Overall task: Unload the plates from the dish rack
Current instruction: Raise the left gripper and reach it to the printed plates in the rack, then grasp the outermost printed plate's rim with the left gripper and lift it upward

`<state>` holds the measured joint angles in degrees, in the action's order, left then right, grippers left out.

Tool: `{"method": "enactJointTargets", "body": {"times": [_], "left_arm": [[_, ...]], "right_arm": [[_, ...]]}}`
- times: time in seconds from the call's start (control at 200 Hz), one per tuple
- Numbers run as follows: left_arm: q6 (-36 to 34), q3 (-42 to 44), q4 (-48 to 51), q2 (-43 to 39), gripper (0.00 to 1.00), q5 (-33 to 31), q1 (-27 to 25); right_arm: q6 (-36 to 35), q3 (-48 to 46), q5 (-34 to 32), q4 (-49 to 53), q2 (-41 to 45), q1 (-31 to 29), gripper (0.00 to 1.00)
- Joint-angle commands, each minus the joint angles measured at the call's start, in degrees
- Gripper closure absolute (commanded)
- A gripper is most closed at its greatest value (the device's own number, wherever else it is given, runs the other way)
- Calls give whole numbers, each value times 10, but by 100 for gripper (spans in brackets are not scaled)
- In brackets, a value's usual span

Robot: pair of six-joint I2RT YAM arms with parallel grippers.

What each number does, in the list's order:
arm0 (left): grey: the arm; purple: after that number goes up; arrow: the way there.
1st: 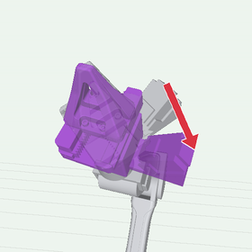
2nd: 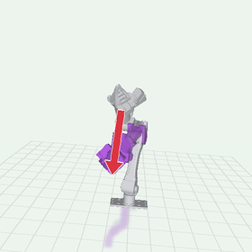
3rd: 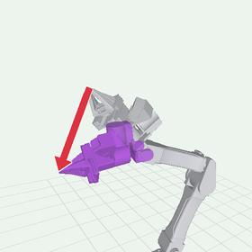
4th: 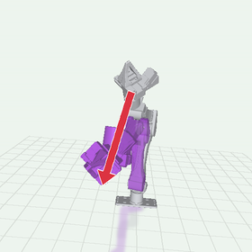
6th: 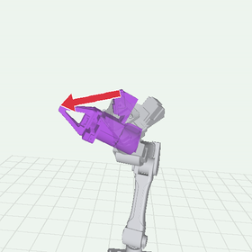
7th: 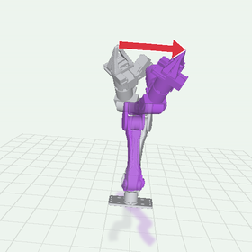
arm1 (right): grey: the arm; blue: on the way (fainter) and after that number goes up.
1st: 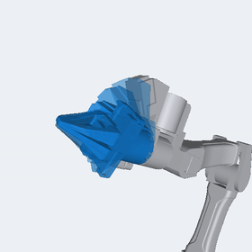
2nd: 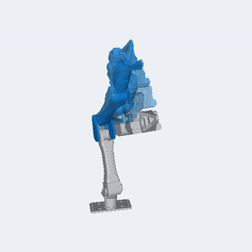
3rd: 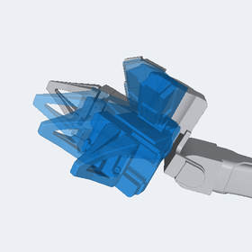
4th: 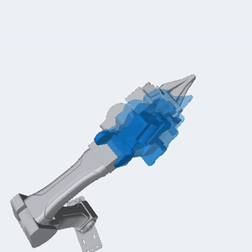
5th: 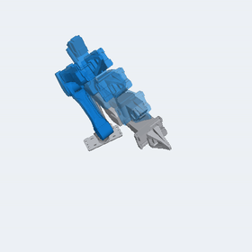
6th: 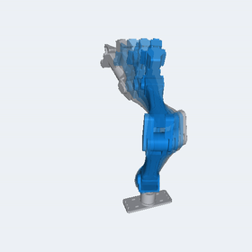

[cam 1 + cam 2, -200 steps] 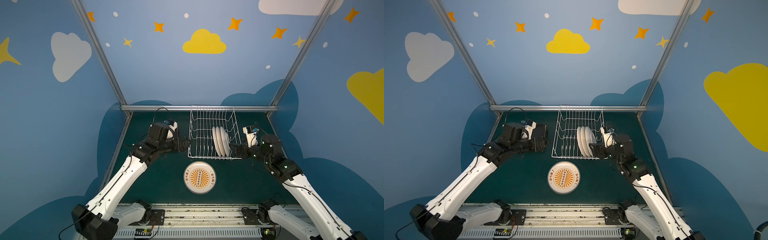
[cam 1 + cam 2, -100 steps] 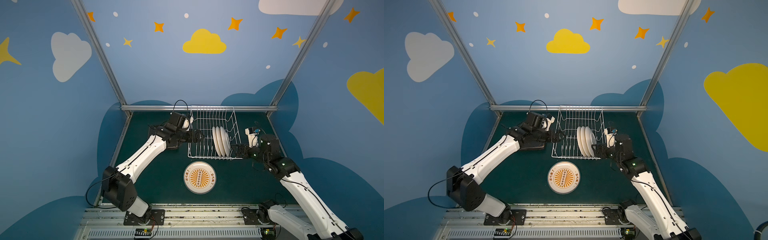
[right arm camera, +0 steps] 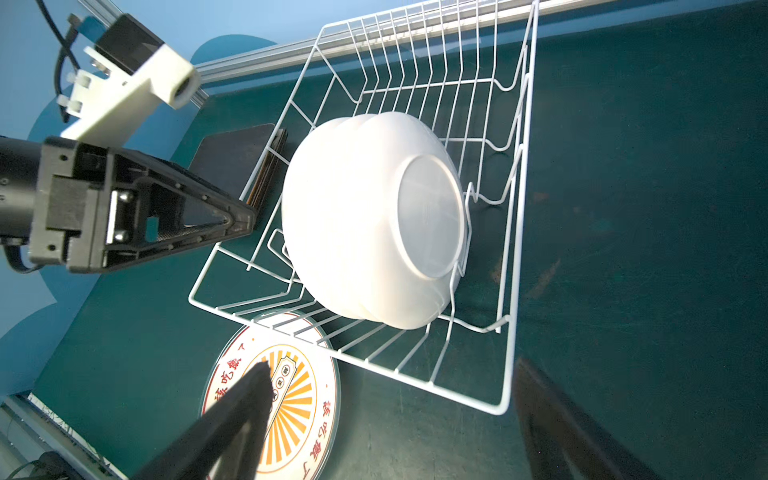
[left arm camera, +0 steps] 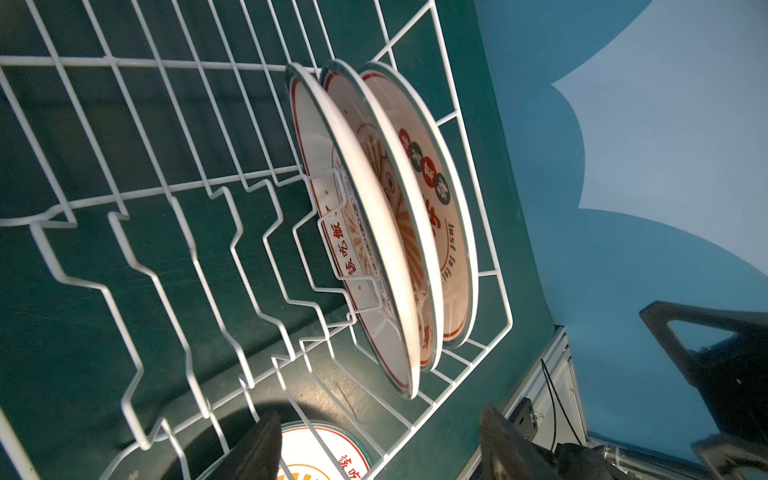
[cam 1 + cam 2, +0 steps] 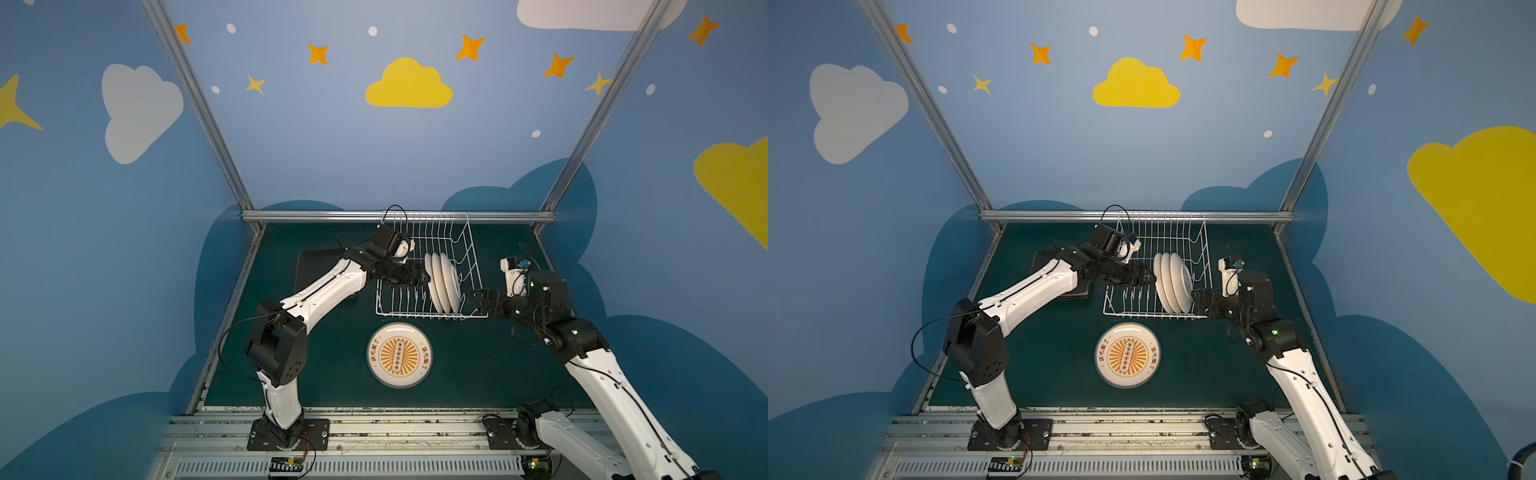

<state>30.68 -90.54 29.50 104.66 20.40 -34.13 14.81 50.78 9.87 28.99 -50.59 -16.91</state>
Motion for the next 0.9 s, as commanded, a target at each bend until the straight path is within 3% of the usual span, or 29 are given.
{"method": "enactJointTargets", "body": {"times": [0.0,0.21,0.441,0.661,0.756,0.896], "left_arm": [[20,-22,-15,23,32,7,1],[49,-36,-37,56,46,18,0],[71,-50,-52,81,52,20,0],[101,-49,-72,97,63,26,-3],[111,-54,-77,104,73,28,-6],[124,-63,-73,114,76,27,-9]], "right_arm": [[3,0,0,11,10,5,11],[4,-1,2,7,10,9,11],[4,-2,6,2,9,14,11],[6,-3,12,-8,7,17,11],[5,-3,15,-11,4,19,11],[7,-2,20,-17,-2,21,11]]}}
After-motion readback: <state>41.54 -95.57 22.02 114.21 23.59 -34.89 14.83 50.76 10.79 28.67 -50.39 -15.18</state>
